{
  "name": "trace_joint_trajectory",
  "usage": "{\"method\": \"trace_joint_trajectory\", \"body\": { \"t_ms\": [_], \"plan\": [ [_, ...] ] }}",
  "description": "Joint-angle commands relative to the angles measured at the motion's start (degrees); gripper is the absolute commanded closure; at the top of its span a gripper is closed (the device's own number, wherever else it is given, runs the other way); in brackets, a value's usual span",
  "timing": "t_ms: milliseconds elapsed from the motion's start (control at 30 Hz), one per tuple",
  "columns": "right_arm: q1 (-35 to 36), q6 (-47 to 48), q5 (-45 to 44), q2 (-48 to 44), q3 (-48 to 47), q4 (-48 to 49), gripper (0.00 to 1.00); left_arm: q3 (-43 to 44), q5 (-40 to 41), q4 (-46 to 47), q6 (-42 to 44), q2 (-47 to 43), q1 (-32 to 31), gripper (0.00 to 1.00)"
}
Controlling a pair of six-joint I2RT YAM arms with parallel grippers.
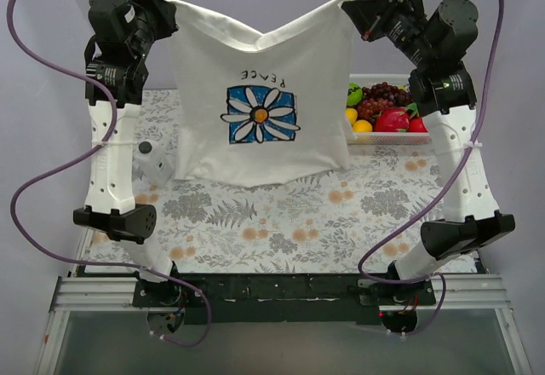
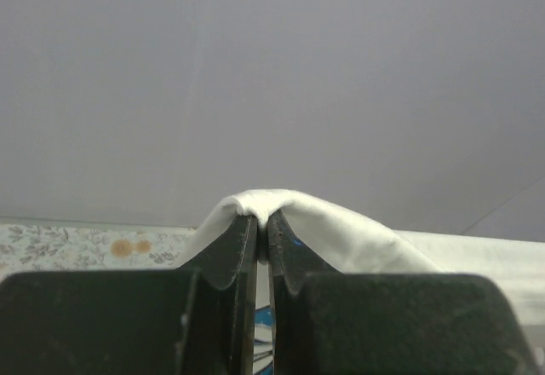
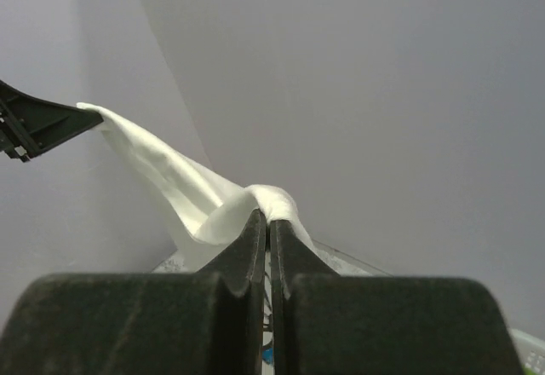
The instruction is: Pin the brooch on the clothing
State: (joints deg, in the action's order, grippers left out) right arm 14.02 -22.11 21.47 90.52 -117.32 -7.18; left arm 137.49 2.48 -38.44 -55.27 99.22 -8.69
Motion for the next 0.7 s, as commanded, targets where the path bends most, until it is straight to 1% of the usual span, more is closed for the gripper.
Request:
{"method": "trace_joint_trajectory", "body": {
  "t_ms": [0,100,200,233,333,400,533,667],
  "plan": [
    [0.13,-1.8,1.64,-4.82,-3.89,6.12,0.99,2.0,-1.08,5.48,0.95,-6.23,-0.1,1.0],
    [0.13,-2.41,2.43,-7.63,-0.12,6.65,0.99,0.41,-0.46,5.56,1.83,-8.77,-0.19,1.0],
    [0.04,-2.68,3.05,-11.05,3.4,9.2,0.99,-1.96,0.59,5.83,1.56,-11.67,-0.19,1.0],
    [0.13,-2.59,2.96,-12.02,6.11,10.16,0.99,-2.4,0.94,5.74,1.48,-12.29,-0.19,1.0],
    [0.13,-2.24,2.78,-15.72,10.16,11.22,0.99,-3.98,2.0,5.21,1.56,-14.57,-0.19,1.0],
    [0.13,-2.06,2.43,-17.83,11.4,11.66,0.99,-5.73,1.57,5.13,1.39,-16.33,-0.19,1.0],
    [0.04,-2.15,3.04,-20.2,12.46,11.57,0.99,-5.39,0.34,1.79,0.95,-17.48,-0.19,1.0],
    [0.13,-2.41,3.22,-22.4,13.34,11.84,0.99,-5.92,-2.3,1.52,0.34,-19.41,-0.19,1.0]
  ]
}}
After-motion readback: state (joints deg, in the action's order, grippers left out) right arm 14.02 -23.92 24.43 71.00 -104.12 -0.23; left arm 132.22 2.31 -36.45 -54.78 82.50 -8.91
